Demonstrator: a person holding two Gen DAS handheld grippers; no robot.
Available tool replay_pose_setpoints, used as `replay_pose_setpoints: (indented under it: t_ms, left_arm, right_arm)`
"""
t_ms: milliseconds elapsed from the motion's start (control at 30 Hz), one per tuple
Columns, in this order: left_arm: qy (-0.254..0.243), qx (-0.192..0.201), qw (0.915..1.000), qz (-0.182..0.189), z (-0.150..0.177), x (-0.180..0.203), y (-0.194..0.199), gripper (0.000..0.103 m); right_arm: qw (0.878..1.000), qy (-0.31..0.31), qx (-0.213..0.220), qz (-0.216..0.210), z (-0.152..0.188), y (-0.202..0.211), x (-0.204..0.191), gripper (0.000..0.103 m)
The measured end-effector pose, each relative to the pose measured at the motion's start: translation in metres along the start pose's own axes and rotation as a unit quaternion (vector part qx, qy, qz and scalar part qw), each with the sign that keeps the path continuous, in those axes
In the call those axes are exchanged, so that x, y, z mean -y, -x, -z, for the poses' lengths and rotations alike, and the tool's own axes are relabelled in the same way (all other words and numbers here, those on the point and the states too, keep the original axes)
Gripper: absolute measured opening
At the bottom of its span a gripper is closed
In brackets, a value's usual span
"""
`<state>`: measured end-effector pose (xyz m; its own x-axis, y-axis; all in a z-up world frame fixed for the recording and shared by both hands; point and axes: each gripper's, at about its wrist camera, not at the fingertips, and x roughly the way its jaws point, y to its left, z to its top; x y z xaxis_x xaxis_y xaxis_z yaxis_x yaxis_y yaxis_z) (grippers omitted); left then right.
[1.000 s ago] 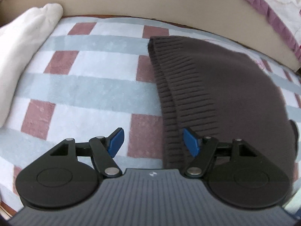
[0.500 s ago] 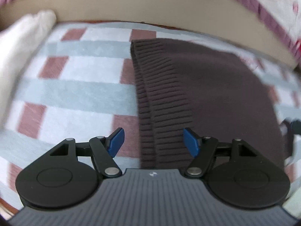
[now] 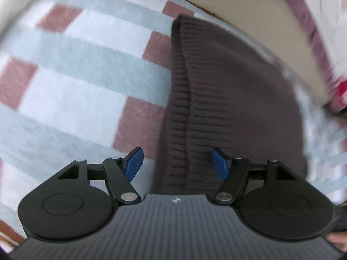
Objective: Fold clothes
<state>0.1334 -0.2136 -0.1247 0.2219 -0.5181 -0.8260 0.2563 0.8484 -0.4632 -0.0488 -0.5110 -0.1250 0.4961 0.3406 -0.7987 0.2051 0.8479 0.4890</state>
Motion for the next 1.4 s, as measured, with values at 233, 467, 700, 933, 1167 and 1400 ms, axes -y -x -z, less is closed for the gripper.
replay_pose_setpoints:
  t_ms: [233,467,700,933,1167,1400]
  left_arm:
    - [-0.043,0.002,0.9989,0.021,-0.005,-0.009,-0.001,0.068]
    - [-0.013,0.001,0.9967,0.08,-0.002,-0.017,-0.025,0.075]
    - [-0.047,0.016,0.9963,0.071,-0.006,0.005,-0.021,0.03]
    - [-0.096,0.029,0.9943,0.036,-0.008,0.028,-0.017,0.031]
    - [-0.088,0.034,0.9954,0.01,-0.005,0.019,-0.026,0.067]
    - [-0.031,0.052,0.9952,0.077,-0.003,0.018,-0.035,0.03]
  right_arm:
    - [0.992,-0.057,0.083,-0.078,0.001,0.028,0.049,0.07]
    - [0.979,-0.116,0.137,-0.099,-0.024,0.012,0.077,0.07]
    - [0.977,-0.11,0.149,-0.107,-0.049,0.018,0.08,0.071]
    - [0.981,-0.087,0.068,-0.162,-0.043,-0.011,0.083,0.075]
    - [0.976,-0.091,0.052,-0.193,-0.037,-0.031,0.08,0.085]
    - [0.977,-0.04,0.122,-0.172,-0.037,-0.032,0.053,0.054]
